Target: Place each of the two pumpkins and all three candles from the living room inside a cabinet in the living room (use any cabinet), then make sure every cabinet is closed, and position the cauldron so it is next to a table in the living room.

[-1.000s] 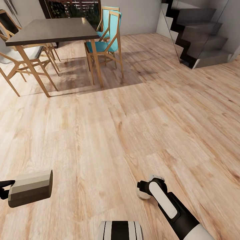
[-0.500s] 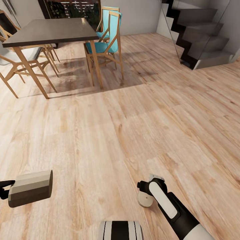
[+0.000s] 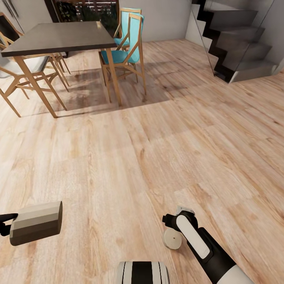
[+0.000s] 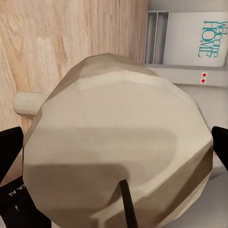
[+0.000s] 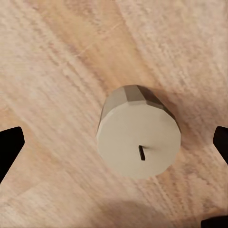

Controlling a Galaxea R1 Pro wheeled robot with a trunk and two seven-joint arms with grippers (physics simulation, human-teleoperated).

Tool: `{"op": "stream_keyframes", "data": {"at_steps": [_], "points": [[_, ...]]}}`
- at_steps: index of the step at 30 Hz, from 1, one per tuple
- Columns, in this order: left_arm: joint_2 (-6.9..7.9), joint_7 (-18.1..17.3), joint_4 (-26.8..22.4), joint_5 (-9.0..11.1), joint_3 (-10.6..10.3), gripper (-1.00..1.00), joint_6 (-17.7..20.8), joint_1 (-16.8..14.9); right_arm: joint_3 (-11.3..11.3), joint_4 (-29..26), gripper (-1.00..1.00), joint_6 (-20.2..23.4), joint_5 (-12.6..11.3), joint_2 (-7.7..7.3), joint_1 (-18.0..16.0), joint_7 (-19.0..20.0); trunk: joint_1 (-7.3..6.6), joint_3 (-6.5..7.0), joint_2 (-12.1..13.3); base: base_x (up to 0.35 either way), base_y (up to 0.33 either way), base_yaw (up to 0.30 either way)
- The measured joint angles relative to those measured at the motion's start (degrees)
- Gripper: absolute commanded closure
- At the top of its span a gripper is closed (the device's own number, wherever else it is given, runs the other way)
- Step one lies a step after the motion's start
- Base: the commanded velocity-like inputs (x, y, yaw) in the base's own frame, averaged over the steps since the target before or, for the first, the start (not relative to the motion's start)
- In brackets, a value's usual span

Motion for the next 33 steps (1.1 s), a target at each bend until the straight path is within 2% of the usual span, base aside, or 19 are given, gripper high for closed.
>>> {"op": "stream_keyframes", "data": {"at_steps": [5,10,24,33], "points": [[0.06,0.00,0.00,0.04,0.04,1.00,-0.01,-0.04,0.00,0.00,-1.00,-0.02,0.03,0.00,0.00,0.00,0.00,0.00,0.00,0.000,0.000,0.000],[0.07,0.00,0.01,-0.04,0.04,1.00,-0.05,-0.01,0.00,0.00,-1.00,-0.03,0.00,-0.01,0.00,0.00,0.13,-1.10,-0.06,0.000,0.000,0.000],[-0.06,0.19,-0.05,-0.02,0.04,1.00,-0.09,0.02,0.00,0.00,-1.00,-0.06,-0.02,-0.01,0.00,0.00,0.13,-1.11,-0.07,0.000,0.000,0.000],[-0.38,0.76,-0.27,-1.64,0.19,1.00,-0.25,0.01,0.00,0.00,-1.00,-0.07,-0.02,0.00,0.00,0.00,0.16,-1.32,-0.08,0.000,0.000,0.000]]}}
